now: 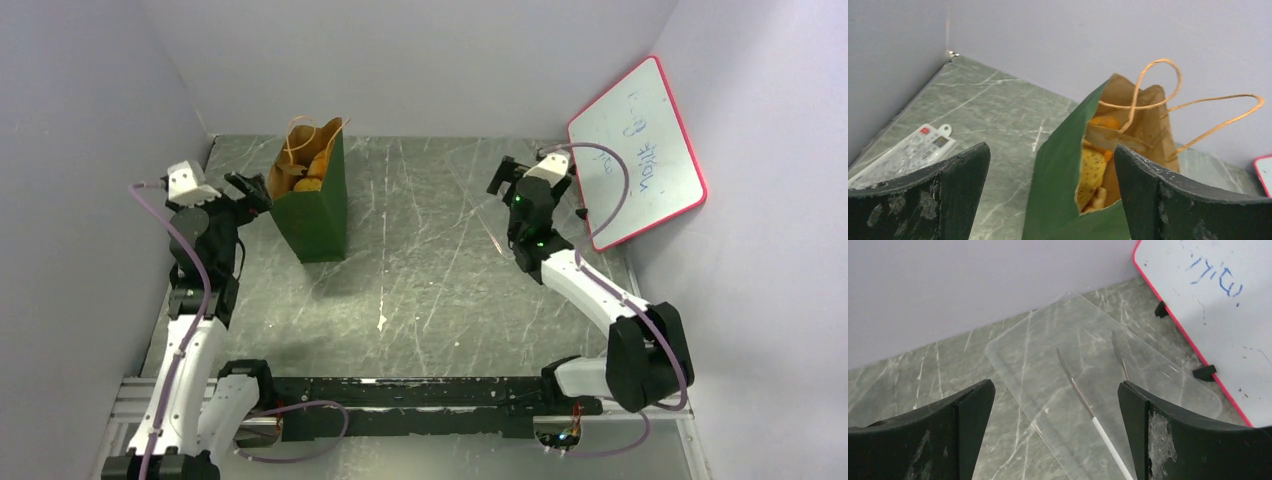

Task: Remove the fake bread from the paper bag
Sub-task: Move the container to the center of the board.

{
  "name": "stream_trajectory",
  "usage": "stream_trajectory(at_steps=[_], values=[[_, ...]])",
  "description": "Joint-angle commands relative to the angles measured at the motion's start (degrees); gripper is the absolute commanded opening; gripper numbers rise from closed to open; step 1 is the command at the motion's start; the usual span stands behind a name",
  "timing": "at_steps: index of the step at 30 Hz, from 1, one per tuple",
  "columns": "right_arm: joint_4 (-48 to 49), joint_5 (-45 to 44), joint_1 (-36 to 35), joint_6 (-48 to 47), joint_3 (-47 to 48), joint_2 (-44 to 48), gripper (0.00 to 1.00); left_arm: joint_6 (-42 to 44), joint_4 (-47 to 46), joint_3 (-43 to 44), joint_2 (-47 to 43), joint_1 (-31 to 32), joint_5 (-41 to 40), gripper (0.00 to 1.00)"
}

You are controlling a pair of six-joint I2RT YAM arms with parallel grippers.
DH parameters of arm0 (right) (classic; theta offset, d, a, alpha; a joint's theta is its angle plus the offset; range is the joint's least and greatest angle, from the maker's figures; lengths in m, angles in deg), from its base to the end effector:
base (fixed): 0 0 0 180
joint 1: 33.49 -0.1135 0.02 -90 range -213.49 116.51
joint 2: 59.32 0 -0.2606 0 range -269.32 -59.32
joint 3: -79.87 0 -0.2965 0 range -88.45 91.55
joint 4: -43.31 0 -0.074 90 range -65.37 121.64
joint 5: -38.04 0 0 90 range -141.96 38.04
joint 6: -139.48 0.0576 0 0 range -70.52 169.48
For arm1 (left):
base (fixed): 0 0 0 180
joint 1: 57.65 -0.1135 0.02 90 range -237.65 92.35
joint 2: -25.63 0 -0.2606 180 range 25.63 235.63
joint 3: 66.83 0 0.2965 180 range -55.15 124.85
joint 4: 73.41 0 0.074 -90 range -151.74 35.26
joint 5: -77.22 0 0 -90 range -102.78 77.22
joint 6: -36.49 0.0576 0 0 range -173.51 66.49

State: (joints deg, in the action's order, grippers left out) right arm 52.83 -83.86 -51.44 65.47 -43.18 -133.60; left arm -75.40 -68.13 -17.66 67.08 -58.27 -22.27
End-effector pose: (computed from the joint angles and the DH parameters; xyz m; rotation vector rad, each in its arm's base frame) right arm 0.3463 0.0802 0.2593 0.3799 1.6432 -0.0307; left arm 0.2491 0.0122 0.3314 -0.4273 1.4703 -0.1693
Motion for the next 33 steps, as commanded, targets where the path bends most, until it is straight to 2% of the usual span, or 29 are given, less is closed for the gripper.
stream_trajectory(at_steps=[1,5,9,12,16,20,24,28,33], values=[[4.80,-11.55,-3.43,-5.64,2.50,-3.77,1.00,0.14,5.83,7.06,4.19,0.10,8.61,0.98],[5.30,-3.28,-3.39,-5.16,5.36,-6.35,1.00,4.79,12.35,14.93,10.39,0.10,12.53,0.98],[7.54,-2.69,-3.40,-3.97,5.31,-6.91,1.00,7.43,17.29,20.30,14.48,0.12,16.26,0.99],[9.84,-0.70,-3.42,-5.17,4.60,-6.26,1.00,9.08,19.06,22.12,16.19,0.09,19.77,0.94],[5.54,-1.06,-3.40,-4.26,7.75,-7.00,1.00,11.26,26.41,26.75,20.62,0.12,21.32,0.85],[4.19,-1.59,-3.41,-4.39,8.48,-7.56,1.00,11.41,28.85,27.22,20.73,0.10,21.83,0.84],[2.90,-1.48,-3.40,-3.47,8.42,-7.72,1.00,12.53,31.80,28.47,22.62,0.12,21.12,0.77],[1.91,-1.98,-3.40,-3.35,8.22,-7.69,1.00,11.95,31.90,28.56,24.49,0.16,21.16,0.74],[-1.61,-3.65,-3.40,-3.42,9.80,-8.97,0.99,11.21,31.72,28.68,29.67,0.12,21.26,0.59]])
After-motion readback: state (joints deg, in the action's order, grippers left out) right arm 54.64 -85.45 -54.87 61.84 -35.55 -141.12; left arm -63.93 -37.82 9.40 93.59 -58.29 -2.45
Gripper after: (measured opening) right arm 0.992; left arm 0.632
